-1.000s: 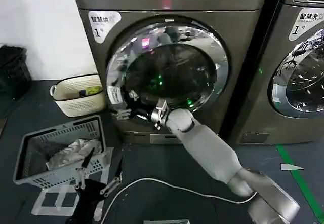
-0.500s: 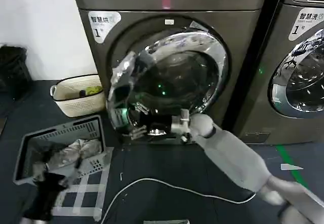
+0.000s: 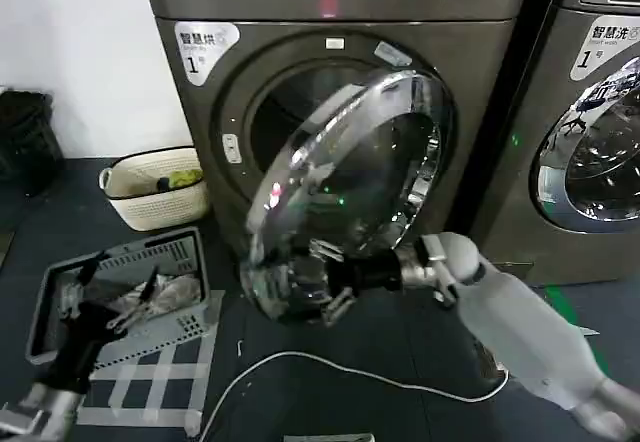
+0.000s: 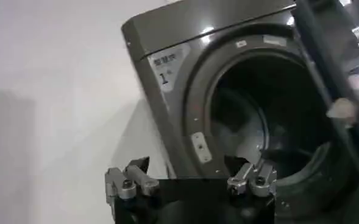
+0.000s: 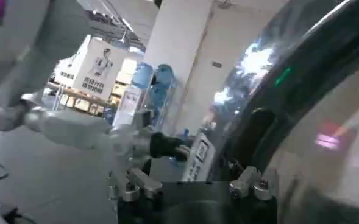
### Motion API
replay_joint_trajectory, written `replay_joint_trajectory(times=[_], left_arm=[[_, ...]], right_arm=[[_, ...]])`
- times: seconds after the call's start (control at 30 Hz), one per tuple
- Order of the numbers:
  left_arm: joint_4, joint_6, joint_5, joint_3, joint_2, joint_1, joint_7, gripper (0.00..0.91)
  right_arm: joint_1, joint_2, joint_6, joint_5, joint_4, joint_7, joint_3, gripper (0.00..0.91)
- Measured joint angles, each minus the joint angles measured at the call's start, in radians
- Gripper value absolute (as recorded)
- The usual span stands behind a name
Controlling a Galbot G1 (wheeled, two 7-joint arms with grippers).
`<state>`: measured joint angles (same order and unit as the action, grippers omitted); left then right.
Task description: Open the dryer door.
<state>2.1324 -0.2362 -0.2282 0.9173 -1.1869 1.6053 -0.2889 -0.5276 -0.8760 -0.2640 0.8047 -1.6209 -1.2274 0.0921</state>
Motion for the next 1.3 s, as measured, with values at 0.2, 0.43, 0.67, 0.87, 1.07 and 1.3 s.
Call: replay_joint_trajectory(times=[0.2,0.43,0.67,0.87,1.07,1.3], left_arm=[[-0.042,0.024,-0.003,-0.094,0.083,-0.084,-0.014,0.907],[-0.102,0.033,0.024,-0.274,0.119,-0.231,-0.025,0.907],[-0.16,0.022,0.036,-0.511,0.116,-0.393,-0.033,0.907],[-0.249,0.003,0.01,-0.697,0.1,-0.541,-0.032,0.907],[-0.318,-0.009,-0.002,-0.852,0.079,-0.665,-0.03,0.907],[-0.377,-0.011,-0.012,-0.979,0.046,-0.782,-0.031,0.907]], right_arm=[[-0.198,0.097,-0.003,0.005,-0.039,-0.004,-0.234,0.907],[-0.57,0.134,-0.038,0.03,-0.121,-0.011,-0.655,0.907],[-0.964,0.05,-0.131,0.043,-0.152,0.027,-1.147,0.907],[-1.134,-0.101,-0.207,-0.066,-0.129,0.23,-1.499,0.907],[-1.136,-0.246,-0.17,-0.346,-0.054,0.592,-1.808,0.907],[-1.125,-0.345,-0.028,-0.579,0.015,0.995,-2.049,0.907]])
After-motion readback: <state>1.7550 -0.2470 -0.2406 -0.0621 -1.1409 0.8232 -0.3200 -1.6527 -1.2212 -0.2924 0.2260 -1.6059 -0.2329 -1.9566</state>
